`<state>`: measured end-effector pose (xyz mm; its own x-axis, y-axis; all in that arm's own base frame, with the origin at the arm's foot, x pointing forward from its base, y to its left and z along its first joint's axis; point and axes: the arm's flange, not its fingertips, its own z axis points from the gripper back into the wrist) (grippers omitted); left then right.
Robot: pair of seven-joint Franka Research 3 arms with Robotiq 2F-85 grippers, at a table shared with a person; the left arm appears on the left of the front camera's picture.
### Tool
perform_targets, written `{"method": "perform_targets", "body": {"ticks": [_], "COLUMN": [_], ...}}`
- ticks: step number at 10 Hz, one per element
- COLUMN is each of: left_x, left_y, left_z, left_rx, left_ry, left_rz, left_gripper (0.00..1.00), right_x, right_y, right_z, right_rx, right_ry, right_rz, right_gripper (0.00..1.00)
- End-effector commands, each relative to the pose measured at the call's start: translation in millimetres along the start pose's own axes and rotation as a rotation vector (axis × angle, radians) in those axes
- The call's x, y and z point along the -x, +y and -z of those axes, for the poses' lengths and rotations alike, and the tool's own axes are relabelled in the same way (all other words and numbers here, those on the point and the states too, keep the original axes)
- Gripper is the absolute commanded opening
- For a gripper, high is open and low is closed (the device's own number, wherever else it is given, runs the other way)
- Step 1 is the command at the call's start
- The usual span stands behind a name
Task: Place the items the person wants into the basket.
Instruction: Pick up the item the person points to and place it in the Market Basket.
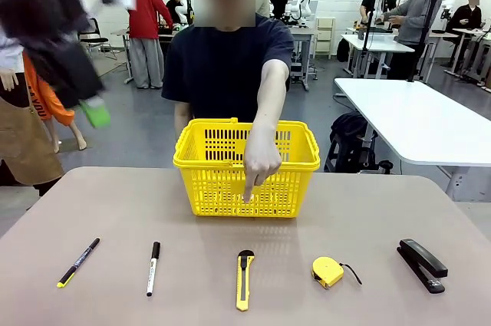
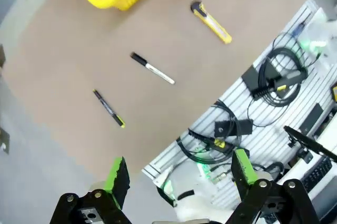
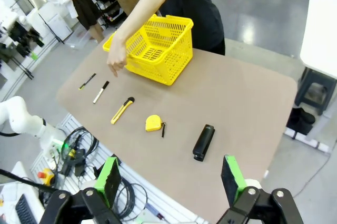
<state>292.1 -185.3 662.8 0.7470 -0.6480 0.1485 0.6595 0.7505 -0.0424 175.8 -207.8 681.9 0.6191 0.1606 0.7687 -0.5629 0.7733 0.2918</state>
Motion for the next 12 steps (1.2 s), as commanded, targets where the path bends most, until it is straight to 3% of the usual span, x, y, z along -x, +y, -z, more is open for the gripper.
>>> {"method": "perform_targets", "body": {"ticks": [1,3,4,7,9,10,11,12], "left_x": [-26.2,-48.3,-60.7,-89.8,-87.9,-81.8,-93.0,-93.0], "left_y": [-23.1,-47.1,-53.3,-66.2,-61.0,-57.1,-63.1,-63.1], "left_z": [33.3,92.5,117.6,155.5,164.3,154.8,164.3,164.3], "left_rx": [-0.069,-0.211,-0.214,-0.169,-0.141,-0.143,-0.133,-0.133], "left_ry": [0.073,0.089,0.102,0.019,0.003,-0.054,0.029,0.029], "left_rz": [-0.093,-0.215,-0.260,-0.339,-0.330,-0.315,-0.325,-0.325], "left_gripper": [1.00,1.00,1.00,1.00,1.00,1.00,1.00,1.00], "right_x": [-0.8,-0.8,-0.8,-0.8,-0.8,-0.8,-0.8,-0.8], "right_y": [-1.4,-1.4,-1.4,-1.4,-1.4,-1.4,-1.4,-1.4], "right_z": [4.6,4.6,4.6,4.6,4.6,4.6,4.6,4.6], "right_rx": [-0.006,-0.006,-0.006,-0.006,-0.006,-0.006,-0.006,-0.006], "right_ry": [-0.019,-0.019,-0.019,-0.019,-0.019,-0.019,-0.019,-0.019], "right_rz": [-0.003,-0.003,-0.003,-0.003,-0.003,-0.003,-0.003,-0.003], "right_gripper": [1.00,1.00,1.00,1.00,1.00,1.00,1.00,1.00]}}
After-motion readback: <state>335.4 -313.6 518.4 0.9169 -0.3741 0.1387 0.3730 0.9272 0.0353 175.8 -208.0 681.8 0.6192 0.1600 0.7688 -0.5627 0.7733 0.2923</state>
